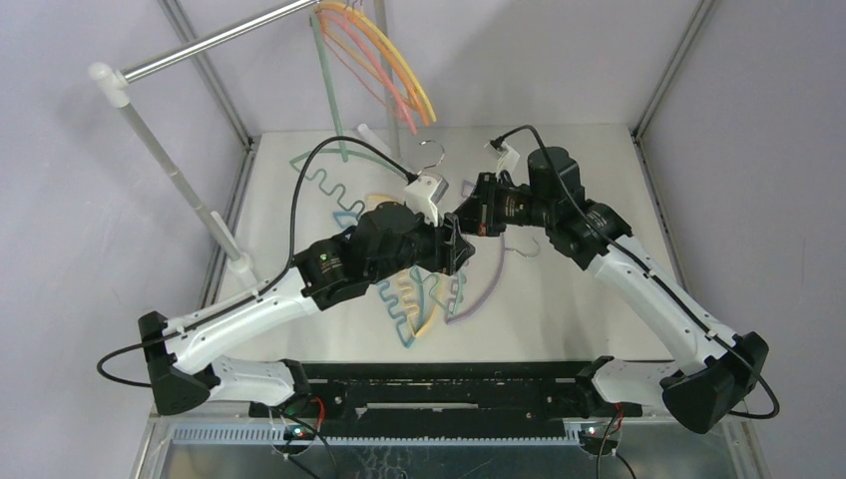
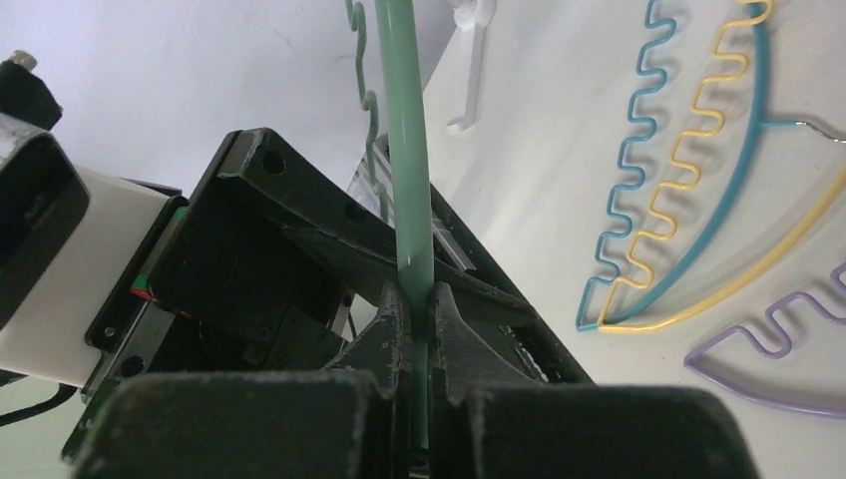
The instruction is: Organize the hangers
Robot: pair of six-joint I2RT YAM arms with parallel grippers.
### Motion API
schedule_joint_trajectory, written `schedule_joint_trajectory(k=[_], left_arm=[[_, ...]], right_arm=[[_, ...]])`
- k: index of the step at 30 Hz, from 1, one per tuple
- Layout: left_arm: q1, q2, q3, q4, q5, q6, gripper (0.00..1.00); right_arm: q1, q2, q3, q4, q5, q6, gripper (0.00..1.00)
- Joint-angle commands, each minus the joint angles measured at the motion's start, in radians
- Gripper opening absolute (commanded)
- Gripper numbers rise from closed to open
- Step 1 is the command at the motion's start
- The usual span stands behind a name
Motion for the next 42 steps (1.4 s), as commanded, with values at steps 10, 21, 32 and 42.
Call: schedule_joint_trajectory(k=[10,21,32,42], left_arm=[[0.003,0.004,-0.033,-0.073,0.001,0.006,0.1],[0.004,-0.099,-0.149,-0.148,0.044,-0.029,0.06],[0.003,-0.235,-0.248,-0.131,0.006,-0.041,0.01],[0.005,-0.342,-0.279,-0.106,-0.057,-0.044,0.0]], right_arm=[[0.025,-0.052,0.068,0.162,-0.008,0.067,0.0],[-0.011,-0.066,0.07,0.065,0.037,0.015,0.38],[-0.041,-0.05,0.08,0.006,0.06,-0.045,0.72],[-0.067,-0.043,0.066,-0.007,0.072,-0.068,0.73]])
